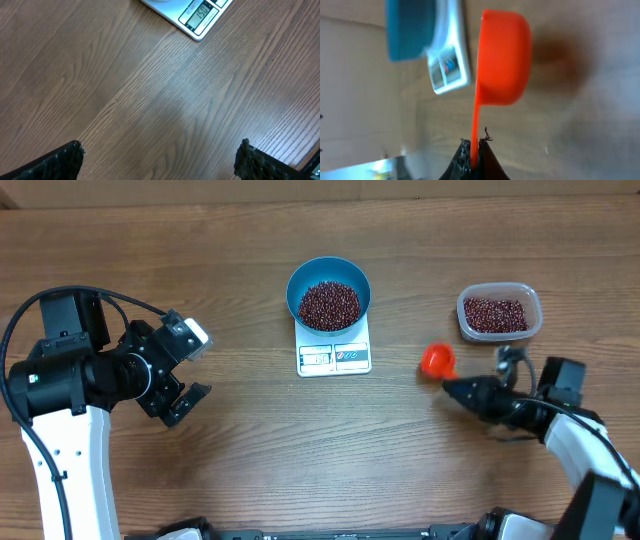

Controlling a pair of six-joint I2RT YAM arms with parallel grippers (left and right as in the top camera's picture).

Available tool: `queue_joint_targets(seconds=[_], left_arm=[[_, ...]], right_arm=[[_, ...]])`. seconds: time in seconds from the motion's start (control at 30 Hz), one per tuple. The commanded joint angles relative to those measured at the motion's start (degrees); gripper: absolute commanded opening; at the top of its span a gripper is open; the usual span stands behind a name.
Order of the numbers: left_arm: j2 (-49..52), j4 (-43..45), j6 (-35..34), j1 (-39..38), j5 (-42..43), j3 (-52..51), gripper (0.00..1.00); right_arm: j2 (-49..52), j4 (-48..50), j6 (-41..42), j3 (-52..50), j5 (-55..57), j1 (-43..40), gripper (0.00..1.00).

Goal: Scoop item into bowl and weigh 150g on scale
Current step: 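Lower the red cup to the table in front of the container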

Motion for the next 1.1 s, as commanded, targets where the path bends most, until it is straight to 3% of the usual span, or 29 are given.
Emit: queue_joint_targets(seconds=[0.0,0.27,0.3,0.33,0.43,0.5,0.57,0.73,0.83,0.93,1.07], left_arm=[[0.09,-0.11,1.97,0.00,-0.20,0.13,1.00],[0.09,-0.11,1.97,0.00,-0.20,0.13,1.00],[0.09,-0.13,1.97,0.00,-0.20,0.13,1.00],[0.09,-0.11,1.97,0.00,-0.20,0.13,1.00],[0.09,-0.13,1.97,0.00,-0.20,0.13,1.00],[0.09,-0.11,1.97,0.00,-0.20,0.13,1.00],[0.09,-0.13,1.97,0.00,-0.20,0.13,1.00],[0.09,-0.13,1.97,0.00,-0.20,0.13,1.00],[0.09,-0.13,1.95,0.00,-0.20,0.13,1.00],[0.09,-0.11,1.97,0.00,-0.20,0.13,1.00],[0.09,-0.11,1.97,0.00,-0.20,0.13,1.00]], right_arm=[[2.16,0.09,2.86,-0.76,-0.59,-0.09,0.04],[7.54,0.70,2.82,-0.76,-0.55,-0.11,0.04],[7.58,0.74,2.82,-0.76,0.17,-0.11,0.22],[7.58,0.74,2.84,-0.76,1.07,-0.11,0.31],[7.58,0.70,2.84,-0.76,3.91,-0.09,0.34],[7.58,0.72,2.84,-0.74,6.01,-0.11,0.43],[7.58,0.74,2.84,-0.74,8.76,-0.11,0.72],[7.58,1.73,2.84,-0.74,14.45,-0.11,1.00],[7.58,2.95,2.97,-0.28,17.16,-0.11,1.00],[7.52,1.53,8.48,2.10,22.12,-0.11,1.00],[6.54,-9.09,12.98,9.55,36.61,-0.09,1.00]])
